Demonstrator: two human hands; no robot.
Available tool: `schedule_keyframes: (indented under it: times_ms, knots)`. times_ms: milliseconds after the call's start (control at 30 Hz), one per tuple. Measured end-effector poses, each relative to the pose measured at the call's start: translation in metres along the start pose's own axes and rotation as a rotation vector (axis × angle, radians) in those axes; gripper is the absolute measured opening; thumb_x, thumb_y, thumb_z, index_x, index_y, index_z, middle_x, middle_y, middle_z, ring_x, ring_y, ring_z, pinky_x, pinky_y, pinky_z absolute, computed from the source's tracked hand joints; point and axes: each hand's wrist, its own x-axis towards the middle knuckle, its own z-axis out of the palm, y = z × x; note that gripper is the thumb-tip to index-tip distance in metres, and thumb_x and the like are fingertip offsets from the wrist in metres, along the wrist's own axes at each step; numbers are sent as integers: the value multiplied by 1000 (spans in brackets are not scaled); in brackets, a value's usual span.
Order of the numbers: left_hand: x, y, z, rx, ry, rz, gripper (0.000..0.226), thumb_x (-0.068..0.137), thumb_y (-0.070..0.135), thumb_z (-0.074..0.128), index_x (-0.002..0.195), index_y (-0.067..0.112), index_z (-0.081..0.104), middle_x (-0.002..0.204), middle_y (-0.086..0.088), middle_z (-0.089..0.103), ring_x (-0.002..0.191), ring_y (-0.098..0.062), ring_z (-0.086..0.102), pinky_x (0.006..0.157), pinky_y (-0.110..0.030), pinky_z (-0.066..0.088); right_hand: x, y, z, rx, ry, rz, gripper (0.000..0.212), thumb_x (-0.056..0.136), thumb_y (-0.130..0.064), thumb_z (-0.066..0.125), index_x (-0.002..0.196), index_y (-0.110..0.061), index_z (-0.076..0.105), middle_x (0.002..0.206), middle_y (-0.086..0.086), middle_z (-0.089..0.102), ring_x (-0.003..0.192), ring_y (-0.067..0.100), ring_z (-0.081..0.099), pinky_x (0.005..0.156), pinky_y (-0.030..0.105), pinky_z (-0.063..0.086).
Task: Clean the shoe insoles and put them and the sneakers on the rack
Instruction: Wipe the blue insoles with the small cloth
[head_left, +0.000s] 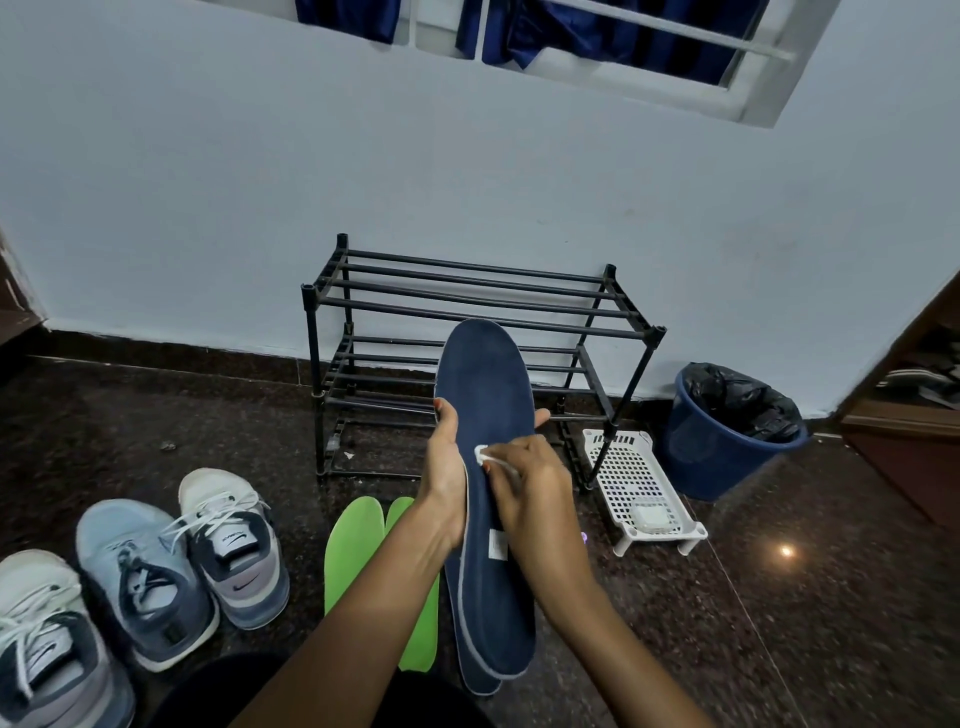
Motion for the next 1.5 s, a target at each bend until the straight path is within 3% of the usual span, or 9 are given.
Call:
schedule_keyframes:
  times_ms: [233,367,433,767,900,1033,1233,1400,1500]
  knots:
    - [3,-3,-1,11,78,5,68,97,56,22,85,4,64,67,-10,71,57,-18,69,48,-21,52,21,6,-1,-165,66,32,20,91,-6,49,105,-1,63,90,0,46,90,20,48,67,7,31]
    - [4,0,-2,-13,103,11,75,95,60,19,92,3,67,84,-14,73,73,-22,71,67,-29,54,11,2,-1,-92,-2,49,15,88,0,52,93,4,66,82,6,51,83,21,54,66,11,37]
    - [4,0,-2,-31,101,10,78,93,63,20,101,1,66,96,-17,71,82,-26,70,74,-33,51,3,1,-2,-66,-26,49,16,88,1,51,94,0,66,86,1,50,83,15,52,67,2,35]
    - [7,-1,-6,-5,123,6,68,95,60,24,87,7,67,71,-9,72,60,-19,69,55,-23,54,31,13,-4,-73,97,83,17,89,-1,52,99,0,65,88,2,48,86,21,54,68,11,33]
    - [9,1,-6,-42,115,25,69,95,59,25,94,4,66,80,-12,73,67,-21,70,58,-24,54,14,6,-1,-44,43,8,16,87,0,55,97,-2,67,85,0,50,80,11,50,70,0,33]
    - [6,2,-5,-73,97,15,74,94,61,23,106,1,64,92,-16,71,77,-24,70,61,-25,56,11,7,-2,-44,31,-5,15,86,1,55,94,-3,68,85,0,52,80,13,51,72,1,34]
    - [10,-1,-8,-38,102,47,70,96,56,23,82,5,68,68,-10,71,56,-19,68,50,-21,53,29,13,-10,-7,76,51,15,88,0,54,97,-1,66,82,-3,48,74,15,52,65,2,36]
    - [8,4,-8,-60,80,36,73,96,58,20,96,2,66,88,-15,72,72,-23,70,63,-27,56,11,9,-4,-44,19,-32,14,85,3,57,91,-1,69,79,-7,48,75,10,50,69,0,35]
    - [5,4,-5,-100,46,35,80,94,62,15,111,0,62,116,-20,65,91,-28,67,79,-32,55,4,9,-3,-28,-13,-29,14,84,5,57,89,1,69,77,-12,45,73,6,49,68,-1,35]
